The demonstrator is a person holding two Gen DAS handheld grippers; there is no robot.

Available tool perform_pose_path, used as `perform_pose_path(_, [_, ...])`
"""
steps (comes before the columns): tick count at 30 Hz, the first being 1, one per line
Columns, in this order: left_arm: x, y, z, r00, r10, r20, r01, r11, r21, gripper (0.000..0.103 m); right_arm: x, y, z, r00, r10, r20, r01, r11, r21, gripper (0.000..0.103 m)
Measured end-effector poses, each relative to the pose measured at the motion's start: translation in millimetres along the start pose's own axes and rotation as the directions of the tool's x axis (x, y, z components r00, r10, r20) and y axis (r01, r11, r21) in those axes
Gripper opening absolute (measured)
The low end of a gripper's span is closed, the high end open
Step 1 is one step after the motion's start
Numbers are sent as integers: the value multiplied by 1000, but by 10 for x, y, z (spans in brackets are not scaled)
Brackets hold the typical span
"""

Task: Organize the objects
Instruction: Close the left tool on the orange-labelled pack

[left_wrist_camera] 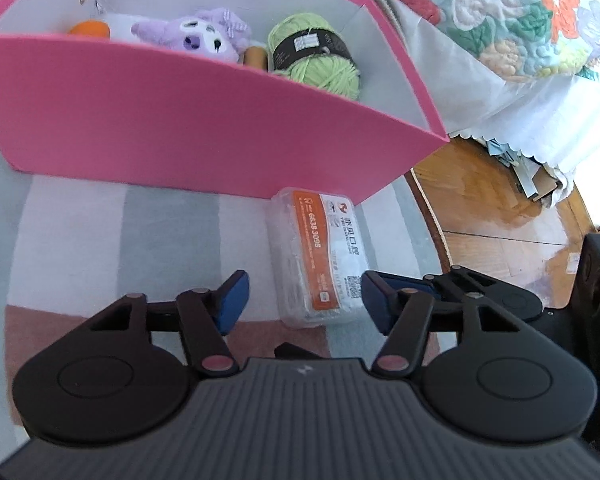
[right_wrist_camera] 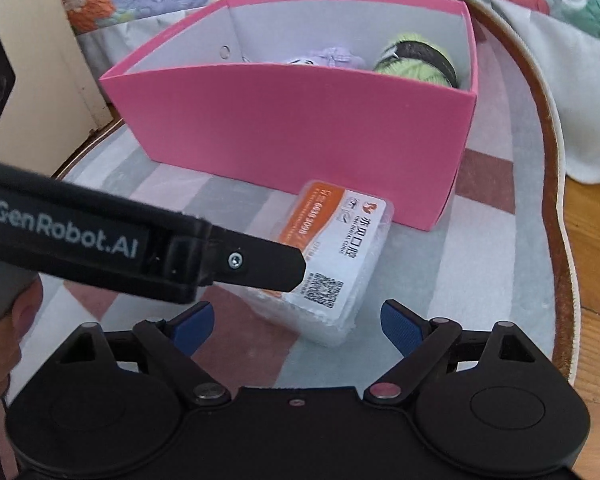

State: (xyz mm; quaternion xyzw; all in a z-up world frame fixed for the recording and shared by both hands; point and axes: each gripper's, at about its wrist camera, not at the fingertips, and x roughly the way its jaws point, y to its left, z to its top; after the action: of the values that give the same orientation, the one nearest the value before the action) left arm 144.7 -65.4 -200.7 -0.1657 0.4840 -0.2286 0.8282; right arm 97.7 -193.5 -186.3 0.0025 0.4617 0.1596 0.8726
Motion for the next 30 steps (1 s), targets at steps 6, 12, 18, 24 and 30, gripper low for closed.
perform_pose_path(6, [130, 151, -22, 997, -75, 4, 75, 993, -88, 41, 54, -31, 34, 1000, -15, -15, 15, 999, 30, 92])
perform_pose_path(12, [141, 280, -61, 991, -130, 14, 130, 973, -191, 32, 114, 4, 85, 1000, -25, 8, 25, 999, 34, 77])
perform_pose_path(18, [110, 219, -107, 994, -110, 0, 107, 967, -233, 29, 84, 206, -11, 992, -126, 12, 126, 992, 4, 72])
perform_pose_path(24, [93, 126, -139, 994, -100, -41, 90, 974, -206, 32, -22, 225, -137, 994, -110, 7, 109, 992, 67, 71])
perform_pose_path(30, [77, 108, -217, 996, -79, -44, 69, 979, -193, 47, -128, 342, -257, 998, -67, -3, 67, 996, 62, 71])
